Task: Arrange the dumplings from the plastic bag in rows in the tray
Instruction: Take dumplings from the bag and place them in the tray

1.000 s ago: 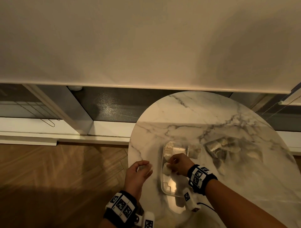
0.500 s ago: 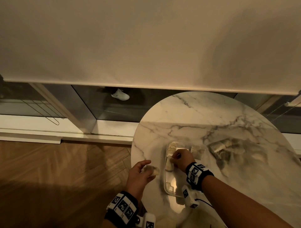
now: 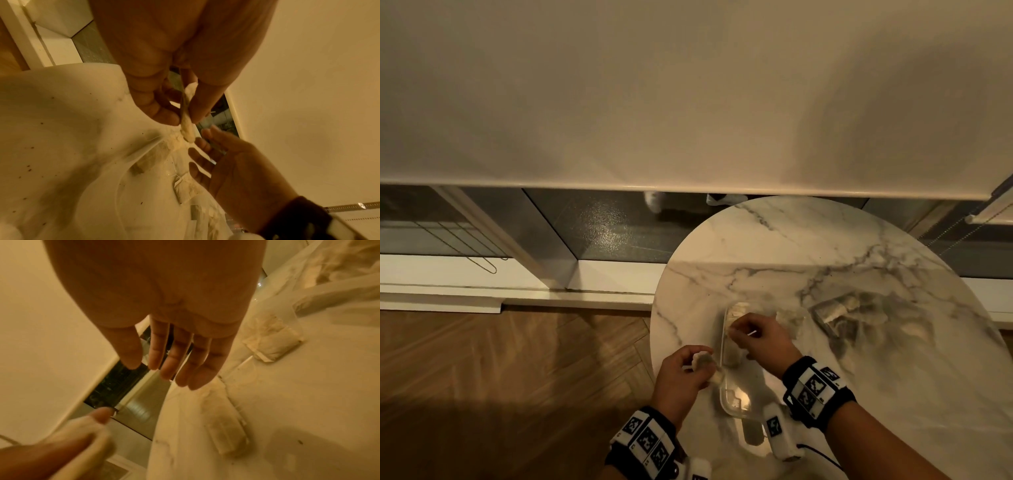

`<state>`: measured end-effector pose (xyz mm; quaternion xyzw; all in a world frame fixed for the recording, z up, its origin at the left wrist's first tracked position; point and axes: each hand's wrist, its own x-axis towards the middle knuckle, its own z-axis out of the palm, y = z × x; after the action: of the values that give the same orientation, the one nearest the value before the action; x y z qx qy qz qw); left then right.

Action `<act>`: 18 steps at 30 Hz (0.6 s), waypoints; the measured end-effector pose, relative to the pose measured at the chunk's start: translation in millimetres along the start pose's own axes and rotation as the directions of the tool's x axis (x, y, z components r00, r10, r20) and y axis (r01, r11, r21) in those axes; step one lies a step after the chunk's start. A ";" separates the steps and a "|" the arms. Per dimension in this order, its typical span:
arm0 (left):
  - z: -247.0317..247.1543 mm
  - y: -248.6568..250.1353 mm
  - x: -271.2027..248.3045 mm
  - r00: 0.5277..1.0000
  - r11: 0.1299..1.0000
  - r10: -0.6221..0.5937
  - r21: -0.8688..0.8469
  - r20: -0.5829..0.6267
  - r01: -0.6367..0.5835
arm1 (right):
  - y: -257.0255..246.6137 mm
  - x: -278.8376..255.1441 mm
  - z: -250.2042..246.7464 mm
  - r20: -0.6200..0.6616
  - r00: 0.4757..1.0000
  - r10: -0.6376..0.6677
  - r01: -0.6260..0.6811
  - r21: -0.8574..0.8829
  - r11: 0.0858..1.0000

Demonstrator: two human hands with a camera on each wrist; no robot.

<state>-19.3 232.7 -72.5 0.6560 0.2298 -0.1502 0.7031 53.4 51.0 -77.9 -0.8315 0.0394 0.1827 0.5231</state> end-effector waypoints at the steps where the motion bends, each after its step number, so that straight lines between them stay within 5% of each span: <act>1: 1.9 1.7 0.4 1.000 1.000 -0.001 0.011 0.008 0.001 | -5.0 -4.7 1.4 0.059 0.998 -0.025 0.023 0.023 0.999; 5: 7.2 9.0 4.6 0.998 0.999 -0.012 0.041 0.059 0.010 | -15.9 -16.2 3.6 0.221 0.972 -0.084 0.094 -0.033 0.995; 18: 12.7 22.8 7.8 0.990 0.995 0.090 0.038 0.106 -0.094 | -24.4 -19.4 -6.5 0.117 0.988 -0.104 0.084 0.164 0.983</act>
<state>0.6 222.9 -56.7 0.6720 0.1593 -0.1565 0.7061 43.3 53.7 -47.7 -0.7751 -0.0181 0.2057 0.5972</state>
